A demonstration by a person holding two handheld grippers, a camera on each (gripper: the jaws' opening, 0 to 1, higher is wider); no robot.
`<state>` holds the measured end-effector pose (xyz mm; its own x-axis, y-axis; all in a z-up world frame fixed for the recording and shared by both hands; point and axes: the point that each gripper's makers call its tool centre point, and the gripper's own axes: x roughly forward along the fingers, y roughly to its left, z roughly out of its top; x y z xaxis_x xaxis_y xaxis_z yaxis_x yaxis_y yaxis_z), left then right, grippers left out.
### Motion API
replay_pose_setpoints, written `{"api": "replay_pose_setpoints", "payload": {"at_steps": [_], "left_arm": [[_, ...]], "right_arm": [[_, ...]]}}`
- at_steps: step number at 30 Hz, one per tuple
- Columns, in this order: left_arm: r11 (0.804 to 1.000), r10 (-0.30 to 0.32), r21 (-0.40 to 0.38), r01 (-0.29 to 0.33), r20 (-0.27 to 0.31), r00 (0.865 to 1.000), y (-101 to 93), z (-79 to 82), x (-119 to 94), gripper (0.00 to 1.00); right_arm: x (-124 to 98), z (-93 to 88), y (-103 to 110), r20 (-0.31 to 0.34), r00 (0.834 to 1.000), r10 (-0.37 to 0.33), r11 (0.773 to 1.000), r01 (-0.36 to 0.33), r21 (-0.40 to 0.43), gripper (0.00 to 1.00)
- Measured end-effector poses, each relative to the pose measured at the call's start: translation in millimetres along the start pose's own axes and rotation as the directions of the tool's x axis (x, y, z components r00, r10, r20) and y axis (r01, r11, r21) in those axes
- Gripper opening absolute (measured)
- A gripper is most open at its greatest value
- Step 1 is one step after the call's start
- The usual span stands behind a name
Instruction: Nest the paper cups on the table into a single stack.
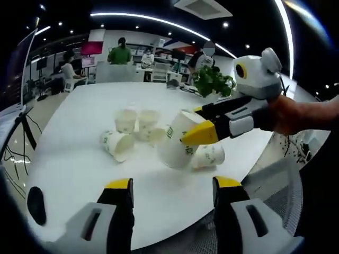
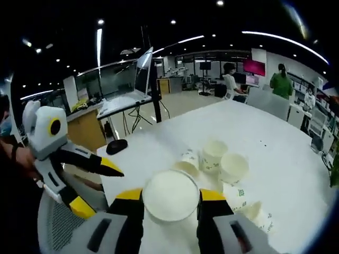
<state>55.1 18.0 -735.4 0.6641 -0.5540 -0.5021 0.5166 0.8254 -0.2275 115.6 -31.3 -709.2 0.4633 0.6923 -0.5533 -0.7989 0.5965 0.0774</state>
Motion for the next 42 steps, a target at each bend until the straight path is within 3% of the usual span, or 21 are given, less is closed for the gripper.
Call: {"api": "replay_pose_setpoints", "payload": {"at_steps": [10,18,31,42], "left_arm": [[1.000,-0.029,-0.011,0.029,0.002,1.000,-4.8,3.9,8.2,0.59],[0.999,-0.043,-0.006,0.044,0.022,0.999,-4.3,10.1,14.9,0.55],[0.998,-0.054,0.032,0.051,0.083,0.995,-5.6,22.7,20.3,0.39],[0.993,-0.077,0.101,0.064,0.137,0.987,-5.2,32.7,13.4,0.22]], "right_arm": [[-6.4,22.8,9.3,0.046,0.998,0.032,0.999,-0.032,-0.011,0.38],[-13.3,38.4,27.3,0.105,0.988,0.110,0.994,-0.110,-0.007,0.38],[-20.4,57.1,35.2,0.196,0.959,0.206,0.967,-0.230,0.108,0.38],[-19.3,55.6,46.9,0.204,0.936,0.287,0.933,-0.321,0.165,0.38]]}}
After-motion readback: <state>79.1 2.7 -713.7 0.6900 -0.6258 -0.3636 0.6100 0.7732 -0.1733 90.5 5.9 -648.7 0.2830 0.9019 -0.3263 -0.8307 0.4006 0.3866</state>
